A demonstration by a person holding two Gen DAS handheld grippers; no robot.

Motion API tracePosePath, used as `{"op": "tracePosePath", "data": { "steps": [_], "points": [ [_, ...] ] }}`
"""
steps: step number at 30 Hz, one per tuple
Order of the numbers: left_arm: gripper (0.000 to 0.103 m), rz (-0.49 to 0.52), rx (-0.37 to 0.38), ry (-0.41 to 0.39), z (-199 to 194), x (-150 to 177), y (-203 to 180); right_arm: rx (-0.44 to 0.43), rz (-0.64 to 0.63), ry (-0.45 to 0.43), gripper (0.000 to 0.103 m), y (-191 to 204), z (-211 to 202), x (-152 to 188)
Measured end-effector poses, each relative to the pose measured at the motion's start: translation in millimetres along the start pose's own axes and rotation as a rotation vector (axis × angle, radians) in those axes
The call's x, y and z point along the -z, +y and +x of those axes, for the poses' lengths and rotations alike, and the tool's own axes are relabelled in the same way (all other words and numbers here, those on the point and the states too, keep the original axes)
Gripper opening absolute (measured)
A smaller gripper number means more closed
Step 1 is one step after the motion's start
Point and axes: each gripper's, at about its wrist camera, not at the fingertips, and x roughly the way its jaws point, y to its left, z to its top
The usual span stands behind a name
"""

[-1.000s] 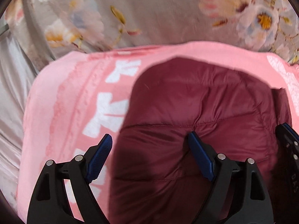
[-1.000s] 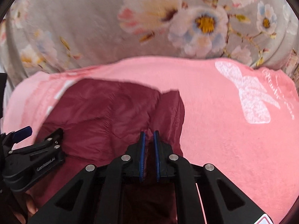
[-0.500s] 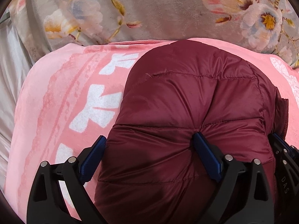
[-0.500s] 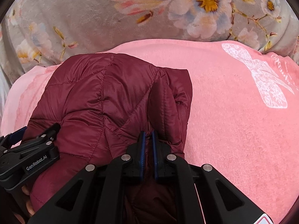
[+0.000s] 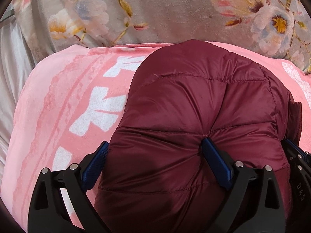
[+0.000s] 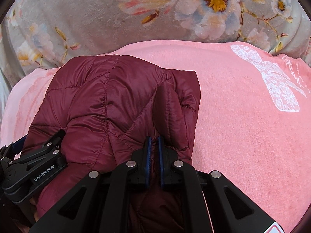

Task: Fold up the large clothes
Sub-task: 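Lower the jacket bundle onto the blanket with both tools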

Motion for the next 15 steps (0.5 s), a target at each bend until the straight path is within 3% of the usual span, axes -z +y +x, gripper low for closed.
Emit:
{"op": "tracePosePath", "data": {
  "steps": [11,15],
  "points": [
    [0.093,-0.003,0.012,0.012,-1.4,-0.8,2.4,0.014,-0.011,-0.005,0.007,0.8,-7.0,-0.7],
    [0.093,0.007,0.038,0.045,-21.8,0.6,12.5,0.015,-0.025,-0.048,0.019,6.5,-46.9,4.2]
  ]
}}
